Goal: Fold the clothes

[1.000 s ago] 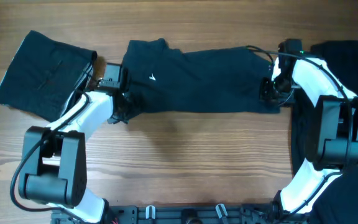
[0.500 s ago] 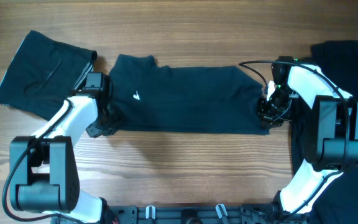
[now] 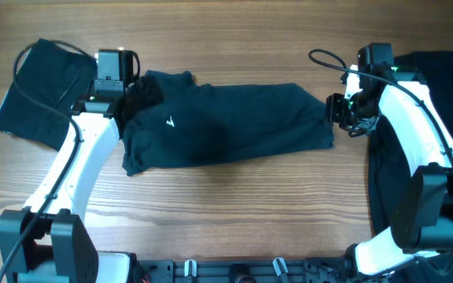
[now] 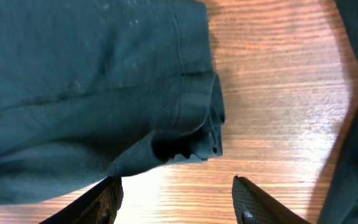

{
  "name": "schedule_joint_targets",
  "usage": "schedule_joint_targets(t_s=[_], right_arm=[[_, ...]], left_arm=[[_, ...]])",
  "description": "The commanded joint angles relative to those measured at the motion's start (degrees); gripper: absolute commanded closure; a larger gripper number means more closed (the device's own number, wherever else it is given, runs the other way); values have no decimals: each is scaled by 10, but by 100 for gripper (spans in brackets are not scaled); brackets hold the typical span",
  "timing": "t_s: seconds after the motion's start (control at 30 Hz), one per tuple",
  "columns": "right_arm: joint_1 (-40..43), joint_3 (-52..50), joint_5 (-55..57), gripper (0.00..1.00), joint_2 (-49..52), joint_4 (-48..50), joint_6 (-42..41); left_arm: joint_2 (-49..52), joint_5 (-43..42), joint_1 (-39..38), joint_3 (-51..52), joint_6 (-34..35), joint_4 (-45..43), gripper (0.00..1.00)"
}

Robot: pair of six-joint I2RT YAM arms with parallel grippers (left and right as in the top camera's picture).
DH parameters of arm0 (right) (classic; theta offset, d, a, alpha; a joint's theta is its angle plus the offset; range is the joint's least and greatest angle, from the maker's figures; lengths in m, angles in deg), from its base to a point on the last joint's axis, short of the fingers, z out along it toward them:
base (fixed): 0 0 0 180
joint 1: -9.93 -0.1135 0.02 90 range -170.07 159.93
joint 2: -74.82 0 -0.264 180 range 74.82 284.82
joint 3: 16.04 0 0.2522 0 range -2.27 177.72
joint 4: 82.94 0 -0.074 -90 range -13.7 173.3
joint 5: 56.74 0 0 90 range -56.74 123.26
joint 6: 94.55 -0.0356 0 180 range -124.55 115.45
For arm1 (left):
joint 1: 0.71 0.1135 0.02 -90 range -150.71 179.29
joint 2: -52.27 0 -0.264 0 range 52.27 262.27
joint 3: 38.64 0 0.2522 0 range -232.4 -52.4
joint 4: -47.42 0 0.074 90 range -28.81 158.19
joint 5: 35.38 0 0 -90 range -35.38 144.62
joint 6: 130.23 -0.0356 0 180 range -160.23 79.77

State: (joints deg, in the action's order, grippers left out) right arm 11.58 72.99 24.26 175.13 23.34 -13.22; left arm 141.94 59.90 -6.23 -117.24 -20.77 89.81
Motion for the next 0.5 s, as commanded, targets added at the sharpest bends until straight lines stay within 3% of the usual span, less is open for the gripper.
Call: schedule_joint_targets(t_s=[0.0, 0.1, 0.3, 0.47], right_arm=[[0, 10, -12, 38, -8, -35, 10], [0, 10, 2, 38, -8, -70, 11], [1, 10, 52, 11, -8, -236, 42], [1, 10, 9, 4, -8, -185, 41]], left_arm=[[17, -14, 0, -4, -15, -63, 10], [41, -17, 0, -4, -15, -88, 11], [66, -23, 0, -4, -15, -97, 10], [66, -40, 0, -4, -16, -111, 9]])
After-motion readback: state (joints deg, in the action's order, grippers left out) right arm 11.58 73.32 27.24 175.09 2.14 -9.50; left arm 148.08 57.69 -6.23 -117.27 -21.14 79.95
